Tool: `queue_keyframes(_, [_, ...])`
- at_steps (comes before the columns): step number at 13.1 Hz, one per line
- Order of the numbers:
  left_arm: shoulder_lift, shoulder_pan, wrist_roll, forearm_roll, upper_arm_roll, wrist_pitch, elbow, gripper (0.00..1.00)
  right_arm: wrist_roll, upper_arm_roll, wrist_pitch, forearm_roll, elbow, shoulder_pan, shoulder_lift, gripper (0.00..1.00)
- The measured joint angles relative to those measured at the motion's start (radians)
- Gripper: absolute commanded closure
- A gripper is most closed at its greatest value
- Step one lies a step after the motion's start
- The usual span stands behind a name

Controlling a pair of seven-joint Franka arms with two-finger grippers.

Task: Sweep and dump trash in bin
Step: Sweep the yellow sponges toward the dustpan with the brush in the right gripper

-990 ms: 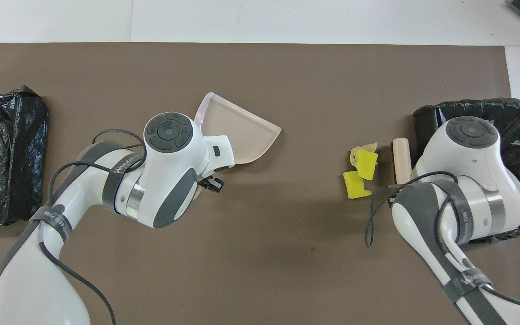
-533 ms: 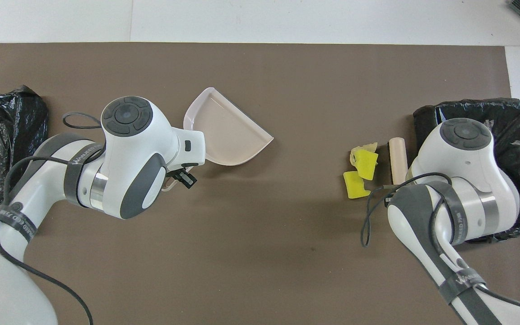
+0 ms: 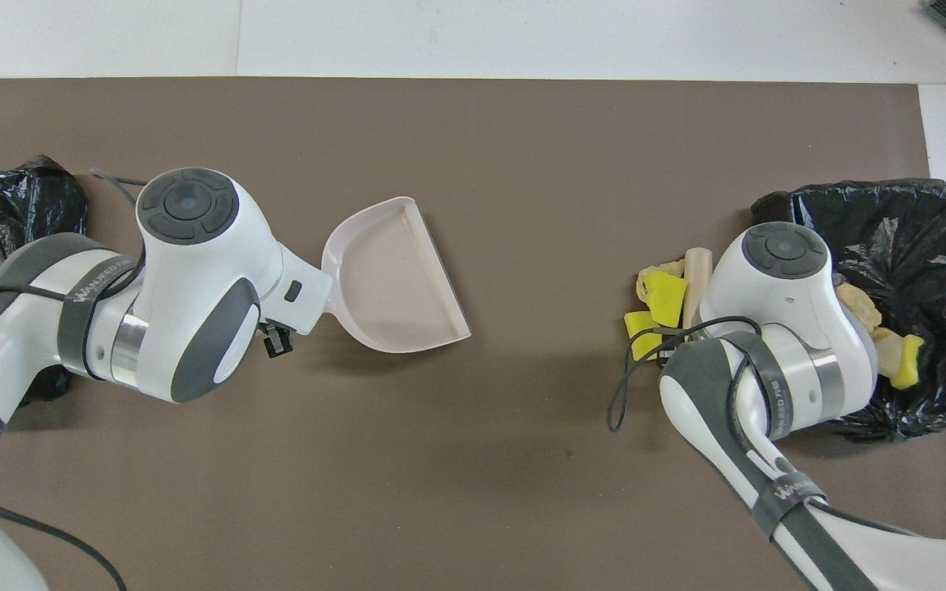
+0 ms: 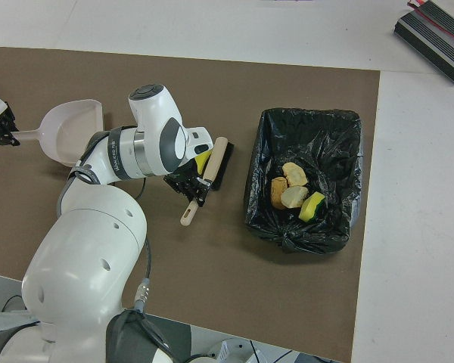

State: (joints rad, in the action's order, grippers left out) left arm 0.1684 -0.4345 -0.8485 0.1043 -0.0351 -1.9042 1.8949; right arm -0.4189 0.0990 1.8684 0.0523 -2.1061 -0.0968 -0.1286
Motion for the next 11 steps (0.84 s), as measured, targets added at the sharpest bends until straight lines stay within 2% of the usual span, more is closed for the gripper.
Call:
queue_keyframes(3, [-0.01,-0.044,-0.006,0.096,0.01,-0.017,0.043,1.0,-0.01,-0.002,0.0,-0.062,-0.003,0.002,0.0,1.0])
queue_keyframes(8, [-0.01,-0.061,-0.011,0.109,0.01,-0.077,0.066,1.0,-0.062,0.0,0.023,-0.088,-0.018,-0.029,0.0,1.0])
queue_keyframes(11, [-0.01,-0.061,-0.013,0.109,0.009,-0.084,0.072,1.0,-0.088,0.002,0.037,-0.167,-0.021,-0.061,-0.002,1.0])
